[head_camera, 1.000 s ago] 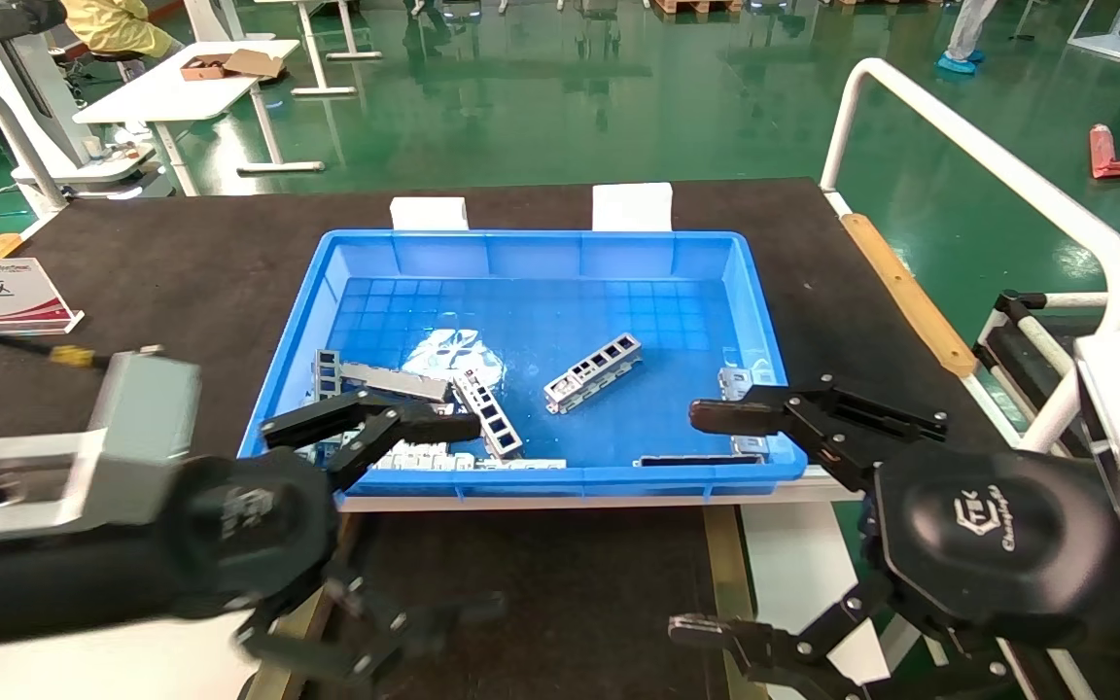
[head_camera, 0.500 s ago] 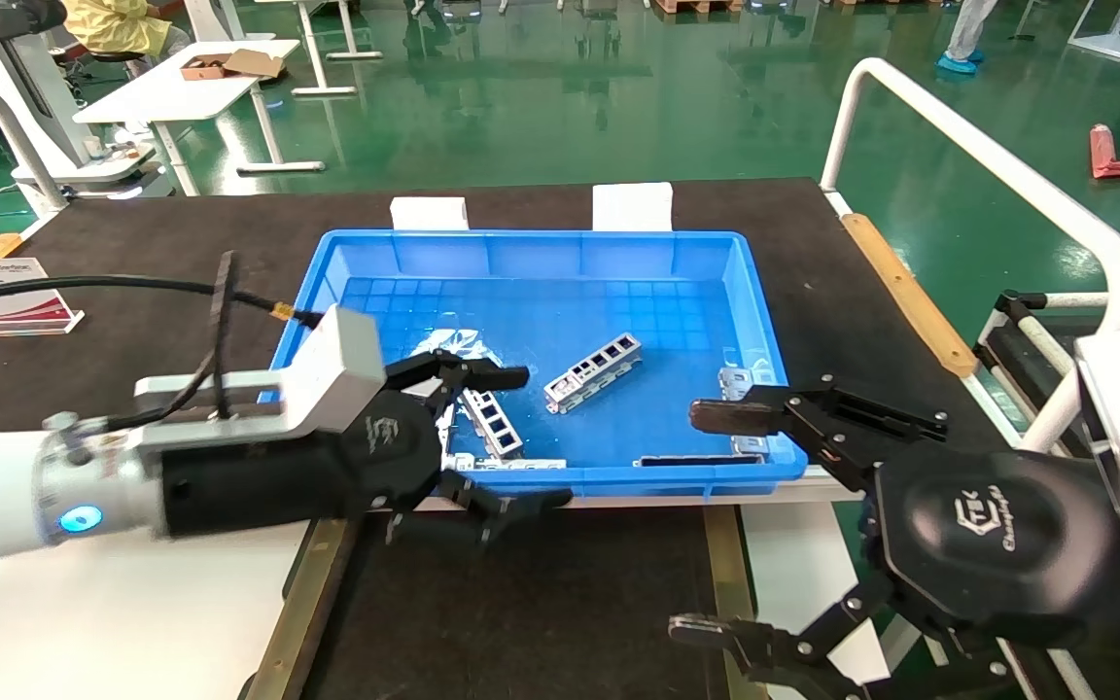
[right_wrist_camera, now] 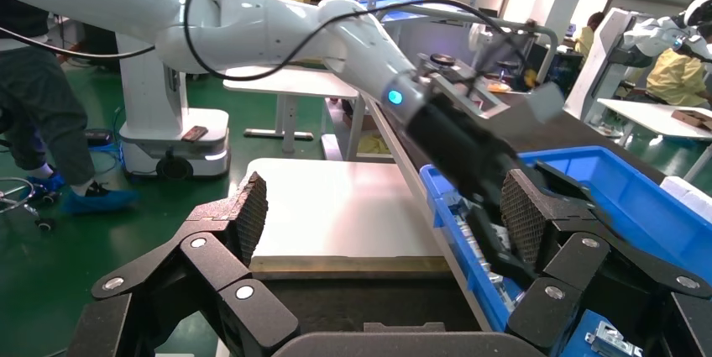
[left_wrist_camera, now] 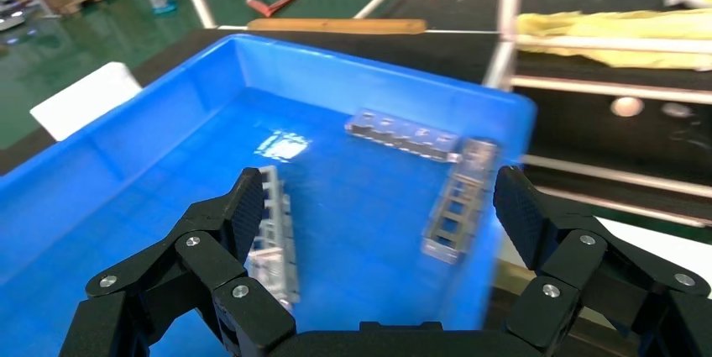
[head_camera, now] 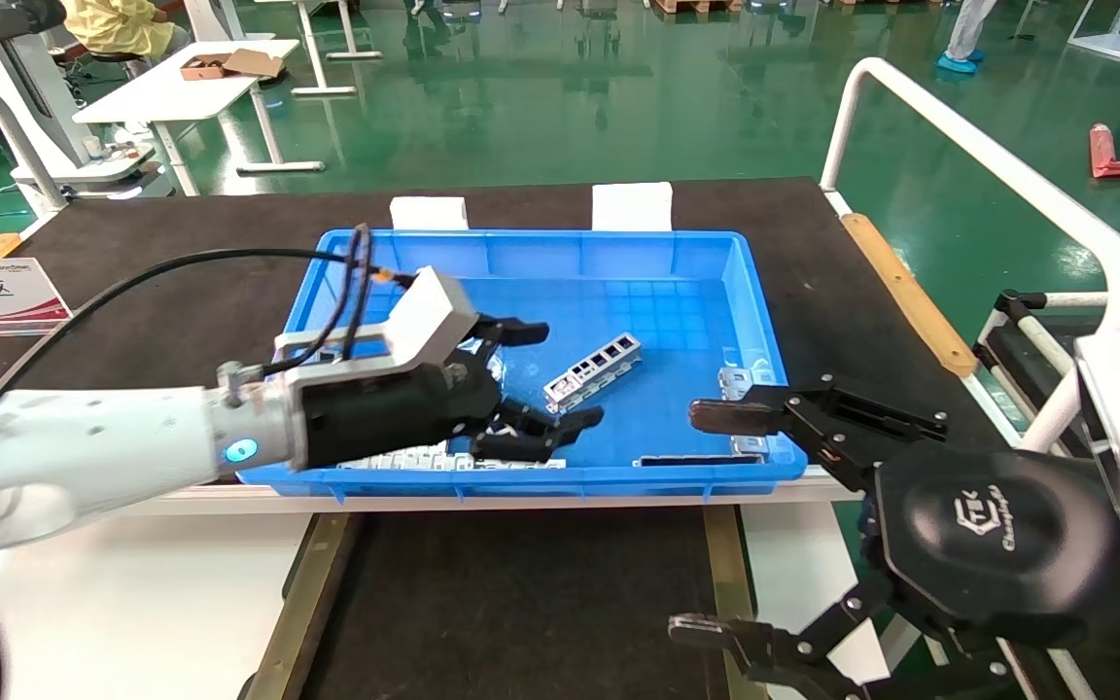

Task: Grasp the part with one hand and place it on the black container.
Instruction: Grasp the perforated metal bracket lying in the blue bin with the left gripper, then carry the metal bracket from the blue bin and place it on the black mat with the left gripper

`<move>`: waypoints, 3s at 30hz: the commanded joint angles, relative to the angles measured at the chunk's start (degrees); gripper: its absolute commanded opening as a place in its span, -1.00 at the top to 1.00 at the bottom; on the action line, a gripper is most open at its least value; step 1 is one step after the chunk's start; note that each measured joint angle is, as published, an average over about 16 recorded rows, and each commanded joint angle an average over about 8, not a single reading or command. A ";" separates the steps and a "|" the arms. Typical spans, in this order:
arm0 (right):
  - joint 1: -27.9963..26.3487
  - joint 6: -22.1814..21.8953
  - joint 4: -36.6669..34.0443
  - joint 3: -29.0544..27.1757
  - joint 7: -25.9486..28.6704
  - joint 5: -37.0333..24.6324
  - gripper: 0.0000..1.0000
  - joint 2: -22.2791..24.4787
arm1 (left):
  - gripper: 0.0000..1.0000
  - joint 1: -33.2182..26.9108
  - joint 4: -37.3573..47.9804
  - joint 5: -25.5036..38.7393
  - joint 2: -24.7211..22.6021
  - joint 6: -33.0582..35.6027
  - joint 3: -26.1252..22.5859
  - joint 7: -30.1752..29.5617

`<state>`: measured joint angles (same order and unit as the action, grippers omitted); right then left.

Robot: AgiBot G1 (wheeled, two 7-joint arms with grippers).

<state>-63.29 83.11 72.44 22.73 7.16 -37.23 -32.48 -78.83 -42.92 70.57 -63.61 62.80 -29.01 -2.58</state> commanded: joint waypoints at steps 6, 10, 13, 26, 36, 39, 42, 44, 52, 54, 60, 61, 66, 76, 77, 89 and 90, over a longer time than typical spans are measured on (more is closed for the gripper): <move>0.00 0.00 0.00 0.00 0.00 0.00 -1.00 0.00 | -1.00 -4.05 11.61 2.77 -6.97 -4.39 -1.17 5.48; 0.00 0.00 0.00 0.00 0.00 0.00 -1.00 0.00 | -1.00 -5.96 17.83 3.93 -10.82 -7.81 -1.60 8.93; 0.00 0.00 0.00 0.00 0.00 0.00 -1.00 0.00 | -1.00 -6.95 21.42 4.42 -13.00 -10.18 -2.12 11.26; 0.00 0.00 0.00 0.01 0.00 0.01 -0.34 0.00 | -0.30 -7.04 24.30 0.69 -14.82 -18.53 -8.01 12.35; 0.00 0.00 0.00 0.01 -0.01 0.01 1.00 0.00 | 1.00 -6.47 24.05 -3.34 -14.78 -22.62 -13.33 9.98; 0.00 0.00 0.00 0.01 -0.01 0.01 1.00 0.00 | 1.00 -6.27 24.00 -4.75 -14.77 -23.65 -14.70 9.15; 0.00 -0.01 0.00 0.01 -0.01 0.01 1.00 0.00 | 1.00 -6.07 23.98 -6.11 -14.74 -24.50 -16.03 8.40; 0.00 -0.01 0.00 0.01 -0.01 0.01 1.00 0.01 | 1.00 -5.94 23.96 -6.97 -14.72 -24.96 -16.89 8.01; 0.00 -0.01 0.00 0.02 -0.01 0.01 1.00 0.01 | 1.00 -5.82 24.11 -9.80 -14.63 -26.00 -20.10 7.54; 0.00 -0.01 0.00 0.02 -0.01 0.01 1.00 0.01 | 1.00 -5.86 24.25 -10.46 -14.61 -26.16 -20.80 7.44; -0.01 -0.01 0.00 0.02 -0.01 0.01 1.00 0.01 | 1.00 -5.96 24.61 -12.32 -14.57 -26.63 -22.70 7.26; -0.01 -0.01 0.00 0.02 -0.01 0.01 1.00 0.01 | 1.00 -5.97 24.67 -12.61 -14.56 -26.71 -22.98 7.25; -0.01 -0.01 0.00 0.02 -0.01 0.01 1.00 0.01 | 1.00 -6.02 24.90 -13.88 -14.54 -27.12 -24.34 7.11; -0.01 -0.01 0.00 0.02 -0.01 0.02 1.00 0.01 | 1.00 -6.33 24.11 -17.51 -14.30 -26.21 -26.21 6.05; -0.01 -0.01 0.00 0.02 -0.01 0.02 1.00 0.01 | 1.00 -6.48 24.03 -18.00 -14.22 -25.78 -26.23 5.95; -0.01 -0.01 0.00 0.03 -0.01 0.02 1.00 0.01 | 1.00 -9.63 23.78 -23.82 -10.95 -13.84 -24.17 6.88; -0.01 -0.01 0.00 0.03 -0.01 0.02 1.00 0.01 | 1.00 -9.76 23.62 -24.26 -10.39 -12.50 -23.92 6.94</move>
<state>-63.29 83.10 72.44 22.76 7.15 -37.21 -32.47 -88.37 -19.81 46.52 -73.60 50.45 -53.09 4.04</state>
